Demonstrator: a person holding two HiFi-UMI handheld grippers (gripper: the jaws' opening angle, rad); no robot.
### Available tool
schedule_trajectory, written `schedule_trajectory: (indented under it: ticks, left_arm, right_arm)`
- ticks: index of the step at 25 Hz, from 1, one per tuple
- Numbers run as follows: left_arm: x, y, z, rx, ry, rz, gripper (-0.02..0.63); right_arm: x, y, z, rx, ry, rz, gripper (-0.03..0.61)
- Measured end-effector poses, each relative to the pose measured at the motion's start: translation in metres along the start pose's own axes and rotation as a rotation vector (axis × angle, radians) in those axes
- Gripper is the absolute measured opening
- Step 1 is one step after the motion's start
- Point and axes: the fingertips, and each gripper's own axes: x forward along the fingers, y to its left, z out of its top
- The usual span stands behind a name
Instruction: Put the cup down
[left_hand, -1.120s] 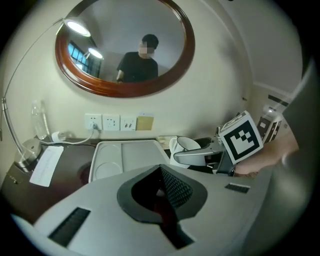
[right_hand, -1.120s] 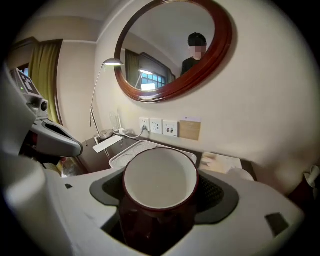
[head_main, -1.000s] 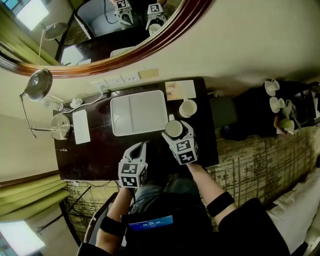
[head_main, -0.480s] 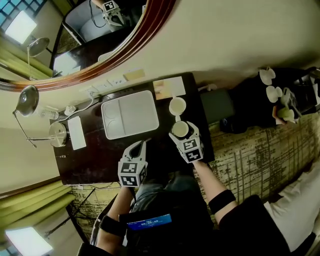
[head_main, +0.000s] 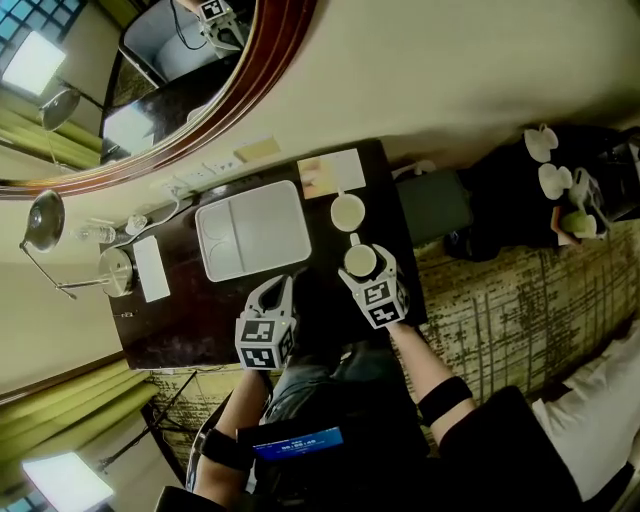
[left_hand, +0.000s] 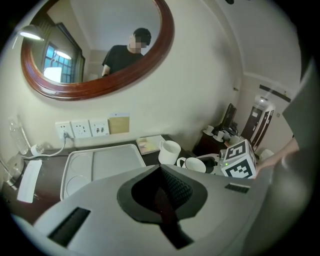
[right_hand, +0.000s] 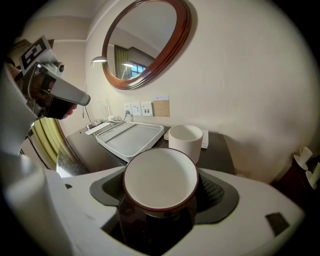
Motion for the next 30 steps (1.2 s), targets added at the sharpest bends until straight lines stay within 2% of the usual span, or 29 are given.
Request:
schedule_trajectory:
  ticks: [6,13,18,20,25,30]
  left_arm:
    - [0.011,-0.014,0.011,0.015,0.010,-0.017,0.005]
    - [0.014,-0.019,0.015,0.027,0.009,-0.015,0.005]
    - [0.008,-0.023,0.015,0.032,-0.004,-0.018,0.005]
    - [0.004,-0.023,0.013,0.031,-0.009,-0.019,0.005]
    - [-0.007,-0.023,0.016,0.012,-0.038,-0.026,0.005]
    - [-0.023,-0.024,0.033,0.006,-0.119,-0.031,0.005]
  right_arm:
    - [0.006,-0.008,-0.018,0.000,0.005,-0.001,0.405]
    - [0.005,-0.006,-0.023,-0.032,0.003,-0.002,0.408]
    - [0.005,-0.005,-0.028,-0.013,0.019,-0.004,0.414]
    - [0.002,-0.006,-0.025,-0.008,0.011,-0.018,0.456]
    - [-0.017,-0.006,-0.006,-0.037,-0.011,-0.042,0.460]
    - [-0.054,-0.009,0.020,0.013,-0.020,-0.065,0.456]
